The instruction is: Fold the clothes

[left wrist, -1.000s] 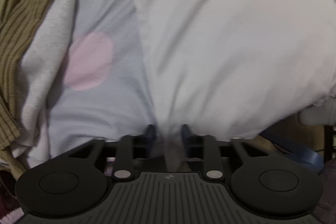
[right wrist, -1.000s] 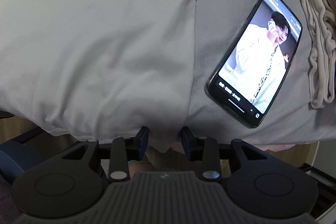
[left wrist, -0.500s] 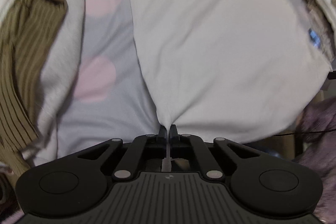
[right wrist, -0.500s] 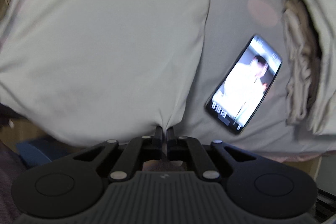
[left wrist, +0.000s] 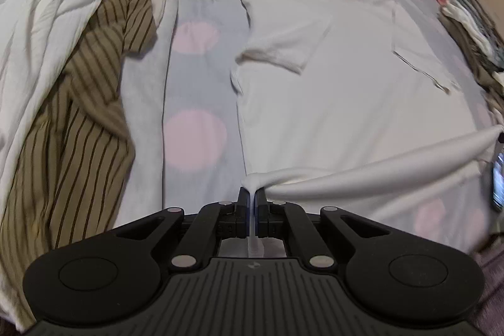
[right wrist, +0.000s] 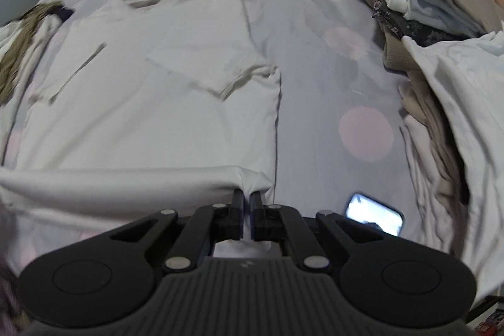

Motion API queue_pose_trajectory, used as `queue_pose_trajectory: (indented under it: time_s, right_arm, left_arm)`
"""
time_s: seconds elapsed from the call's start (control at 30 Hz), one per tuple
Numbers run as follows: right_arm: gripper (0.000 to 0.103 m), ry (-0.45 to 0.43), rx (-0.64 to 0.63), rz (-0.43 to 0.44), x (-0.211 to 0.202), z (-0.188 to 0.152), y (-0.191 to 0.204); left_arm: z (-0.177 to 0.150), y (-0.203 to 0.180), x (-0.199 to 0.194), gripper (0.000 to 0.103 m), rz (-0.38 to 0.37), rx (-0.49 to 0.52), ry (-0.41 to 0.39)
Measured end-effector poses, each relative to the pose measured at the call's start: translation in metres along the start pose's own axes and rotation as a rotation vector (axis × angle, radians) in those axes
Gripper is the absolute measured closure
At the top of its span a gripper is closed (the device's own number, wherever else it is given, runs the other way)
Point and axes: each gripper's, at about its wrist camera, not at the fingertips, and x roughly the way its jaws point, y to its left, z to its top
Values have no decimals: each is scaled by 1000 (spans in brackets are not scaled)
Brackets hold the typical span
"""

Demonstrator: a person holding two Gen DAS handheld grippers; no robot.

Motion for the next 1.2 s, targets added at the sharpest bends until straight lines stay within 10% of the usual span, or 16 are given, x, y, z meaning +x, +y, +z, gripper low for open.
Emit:
queue_pose_trajectory:
  time_s: [0.4, 0.63, 0.9, 1.2]
  right_arm:
    - [82, -54, -94, -80, 31, 11, 10]
    - [81, -166, -287, -59, 13, -27, 19]
    - [76, -203, -560, -118, 12, -72, 39]
    - [72, -220, -694, -162, 13, -97, 49]
  left_arm:
    - [11, -9, 12, 85, 128, 44, -96]
    - [-20, -42, -14, 63, 162, 339, -207]
    - [-85, -92, 8, 62, 332, 846, -201]
    - [-114, -109, 38, 62, 452, 1094, -202]
